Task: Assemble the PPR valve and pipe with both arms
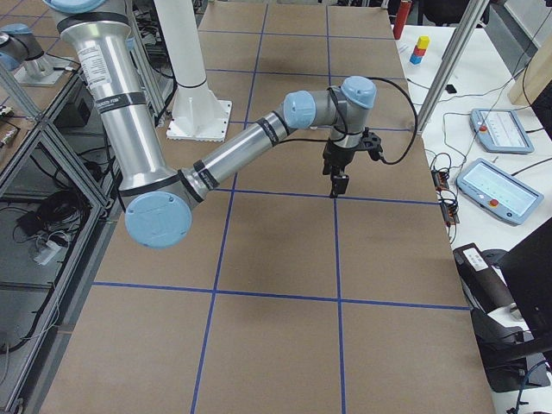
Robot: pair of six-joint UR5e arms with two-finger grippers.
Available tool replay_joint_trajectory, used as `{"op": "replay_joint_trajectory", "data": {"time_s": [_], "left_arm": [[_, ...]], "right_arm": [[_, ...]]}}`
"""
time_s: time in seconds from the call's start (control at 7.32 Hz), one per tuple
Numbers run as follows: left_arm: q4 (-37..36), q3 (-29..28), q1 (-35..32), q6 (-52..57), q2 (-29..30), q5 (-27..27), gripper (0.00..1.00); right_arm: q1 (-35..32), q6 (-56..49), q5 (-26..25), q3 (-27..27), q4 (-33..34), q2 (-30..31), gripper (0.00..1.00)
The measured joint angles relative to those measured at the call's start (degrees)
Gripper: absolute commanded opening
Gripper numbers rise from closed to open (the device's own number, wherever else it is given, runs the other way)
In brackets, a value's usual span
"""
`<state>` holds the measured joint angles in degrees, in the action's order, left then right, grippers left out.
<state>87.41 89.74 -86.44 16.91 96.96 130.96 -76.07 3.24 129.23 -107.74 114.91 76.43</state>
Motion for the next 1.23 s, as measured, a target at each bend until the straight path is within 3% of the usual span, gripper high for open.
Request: {"op": "replay_joint_trajectory", "data": {"time_s": [0.27, 0.41, 0.55, 0.82, 1.23], "left_arm": [[0.55, -0.68, -3.67, 3.40, -2.23, 0.59, 1.00], [1.43, -0.29, -4.40, 3.74, -3.59, 0.86, 1.00], [3.58, -0.34, -4.81, 3.86, -5.13, 0.98, 1.00], [7.45, -1.25, -4.95, 1.06, -6.81, 0.88, 1.00], [6.94, 0.07, -4.96, -2.91, -6.78, 0.25, 1.00]], "right_arm": [[-3.97, -3.00, 4.95, 6.68, -14.40, 9.22, 0.99], [-5.36, -3.33, 8.08, 10.49, -20.19, 11.63, 0.99], [-5.95, -3.66, 7.90, 13.18, -23.34, 12.38, 0.99], [-6.22, -3.33, 4.28, 15.83, -25.04, 12.23, 0.99], [-8.03, -3.33, 3.55, 16.65, -25.09, 13.54, 0.99]]}}
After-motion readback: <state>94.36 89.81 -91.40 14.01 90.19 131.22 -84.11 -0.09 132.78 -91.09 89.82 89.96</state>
